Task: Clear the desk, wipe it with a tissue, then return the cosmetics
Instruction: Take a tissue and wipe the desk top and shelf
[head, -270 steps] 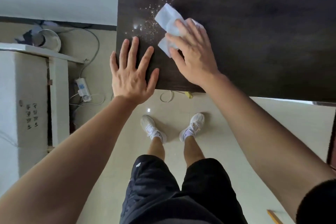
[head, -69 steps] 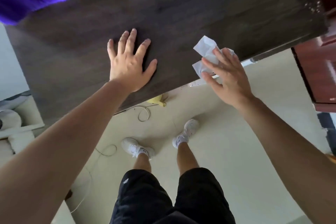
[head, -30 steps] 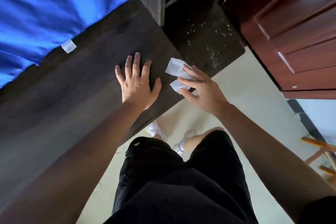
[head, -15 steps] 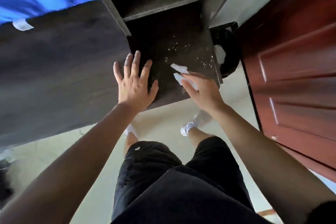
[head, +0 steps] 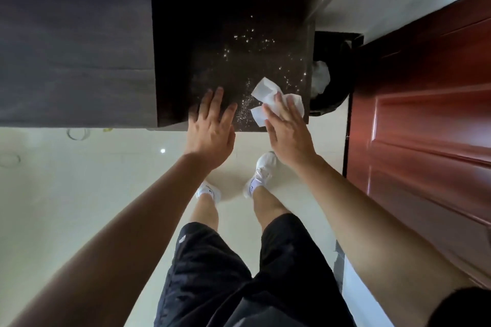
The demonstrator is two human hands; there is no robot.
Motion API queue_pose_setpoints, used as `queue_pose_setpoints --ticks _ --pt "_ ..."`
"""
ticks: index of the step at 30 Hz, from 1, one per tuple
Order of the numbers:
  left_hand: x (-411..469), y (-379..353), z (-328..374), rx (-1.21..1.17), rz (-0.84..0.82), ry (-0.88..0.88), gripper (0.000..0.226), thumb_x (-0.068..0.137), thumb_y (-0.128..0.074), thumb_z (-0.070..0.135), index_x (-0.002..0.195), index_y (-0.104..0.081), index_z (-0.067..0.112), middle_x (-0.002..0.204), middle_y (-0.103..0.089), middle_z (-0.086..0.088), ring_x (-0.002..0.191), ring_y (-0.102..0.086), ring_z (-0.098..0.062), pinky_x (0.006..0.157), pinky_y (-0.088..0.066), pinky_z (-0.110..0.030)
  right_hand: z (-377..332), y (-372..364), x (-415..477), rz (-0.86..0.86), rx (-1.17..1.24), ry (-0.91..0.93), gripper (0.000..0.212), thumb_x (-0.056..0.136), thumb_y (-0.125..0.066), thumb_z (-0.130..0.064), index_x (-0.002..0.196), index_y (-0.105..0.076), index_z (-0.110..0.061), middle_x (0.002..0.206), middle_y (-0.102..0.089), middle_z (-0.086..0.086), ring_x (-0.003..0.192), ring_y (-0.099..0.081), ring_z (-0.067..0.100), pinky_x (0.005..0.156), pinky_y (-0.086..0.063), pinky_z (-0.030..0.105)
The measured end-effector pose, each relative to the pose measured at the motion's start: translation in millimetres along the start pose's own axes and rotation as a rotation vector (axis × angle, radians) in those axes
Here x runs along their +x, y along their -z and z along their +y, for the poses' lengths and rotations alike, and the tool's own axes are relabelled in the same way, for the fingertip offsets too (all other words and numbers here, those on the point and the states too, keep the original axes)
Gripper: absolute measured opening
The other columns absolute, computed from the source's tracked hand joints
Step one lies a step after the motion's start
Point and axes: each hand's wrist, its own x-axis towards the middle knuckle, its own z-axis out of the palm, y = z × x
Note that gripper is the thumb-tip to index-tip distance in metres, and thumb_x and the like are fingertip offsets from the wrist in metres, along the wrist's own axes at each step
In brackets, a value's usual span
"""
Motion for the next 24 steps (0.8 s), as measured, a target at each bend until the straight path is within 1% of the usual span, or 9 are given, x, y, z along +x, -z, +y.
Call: queue_pose_setpoints --ticks 3,6,9,11,14,16,18,21,24 --pt "11.5 -17.6 -2.0 0.0 0.033 0.024 0.048 0.091 -0.056 0.023 0.138 -0.052 0.014 0.156 -0.034 -0.018 0.142 -0.032 -0.04 0.108 -0.029 -0.062 6.3 -14.8 -2.8 0.101 -0.006 0.023 0.042 0.105 -0.049 -0.019 0.147 -0.05 -0.016 0.162 -0.028 0.014 0.151 -0.021 0.038 0.121 -0.026 0.049" --pt "21.6 -35.2 -8.7 0.02 0.094 0.059 0.049 0.09 -0.056 0.028 0.137 -0.052 0.017 0.154 -0.037 -0.016 0.137 -0.036 -0.041 0.105 -0.03 -0.064 21.3 -13.5 16.5 0.11 -0.09 0.119 0.044 0.106 -0.046 -0.026 0.15 -0.045 -0.023 0.163 -0.025 0.012 0.152 -0.017 0.039 0.121 -0.022 0.053" --pt "24.2 -46.9 -11.2 0.024 0.137 0.07 0.049 0.092 -0.051 0.035 0.139 -0.047 0.022 0.156 -0.033 -0.012 0.139 -0.032 -0.039 0.106 -0.027 -0.064 34.9 0.4 64.1 0.121 -0.129 0.109 0.047 0.107 -0.041 -0.033 0.153 -0.038 -0.03 0.166 -0.018 0.01 0.152 -0.012 0.042 0.121 -0.017 0.056" --pt "23.2 -52.6 -11.9 0.037 0.152 0.062 0.049 0.093 -0.048 0.039 0.14 -0.045 0.024 0.157 -0.031 -0.01 0.14 -0.03 -0.037 0.108 -0.025 -0.064 38.3 12.3 95.5 0.162 -0.143 0.056 0.047 0.106 -0.04 -0.036 0.153 -0.037 -0.034 0.166 -0.019 0.008 0.152 -0.014 0.041 0.12 -0.022 0.058" --pt "24.5 -55.8 -12.3 0.048 0.156 0.069 0.05 0.094 -0.046 0.041 0.141 -0.042 0.025 0.158 -0.029 -0.01 0.141 -0.028 -0.037 0.108 -0.025 -0.065 36.3 22.6 116.5 0.217 -0.146 0.013 0.045 0.104 -0.044 -0.037 0.149 -0.044 -0.036 0.164 -0.026 0.002 0.151 -0.022 0.037 0.113 -0.034 0.054" --pt "23.6 -57.4 -11.8 0.043 0.158 0.076 0.05 0.095 -0.046 0.042 0.142 -0.041 0.026 0.159 -0.029 -0.009 0.141 -0.028 -0.036 0.107 -0.025 -0.066 32.3 19.1 100.8 0.285 -0.139 0.013 0.041 0.101 -0.05 -0.031 0.142 -0.055 -0.031 0.158 -0.039 0.005 0.146 -0.034 0.036 0.113 -0.034 0.046" --pt "23.3 -58.5 -11.4 0.041 0.163 0.08 0.051 0.095 -0.046 0.042 0.142 -0.041 0.026 0.159 -0.028 -0.009 0.142 -0.027 -0.036 0.107 -0.025 -0.066 29.2 6.6 63.7 0.319 -0.036 0.037 0.035 0.1 -0.055 -0.021 0.133 -0.065 -0.022 0.153 -0.046 0.01 0.144 -0.038 0.038 0.118 -0.031 0.043" --pt "24.0 -60.6 -11.8 0.033 0.177 0.078 0.051 0.095 -0.045 0.041 0.143 -0.041 0.025 0.159 -0.028 -0.01 0.142 -0.026 -0.036 0.108 -0.024 -0.067 25.9 -16.3 -3.0 0.251 0.05 0.054 0.029 0.101 -0.053 -0.012 0.127 -0.068 -0.014 0.154 -0.044 0.01 0.147 -0.031 0.037 0.117 -0.034 0.046" --pt "23.6 -63.6 -11.9 0.02 0.193 0.074 0.05 0.095 -0.044 0.041 0.142 -0.042 0.024 0.159 -0.028 -0.01 0.142 -0.026 -0.036 0.108 -0.022 -0.067 27.1 -24.2 -28.8 0.177 0.055 0.059 0.025 0.102 -0.054 -0.012 0.122 -0.068 -0.014 0.156 -0.041 0.007 0.15 -0.028 0.032 0.114 -0.039 0.044"
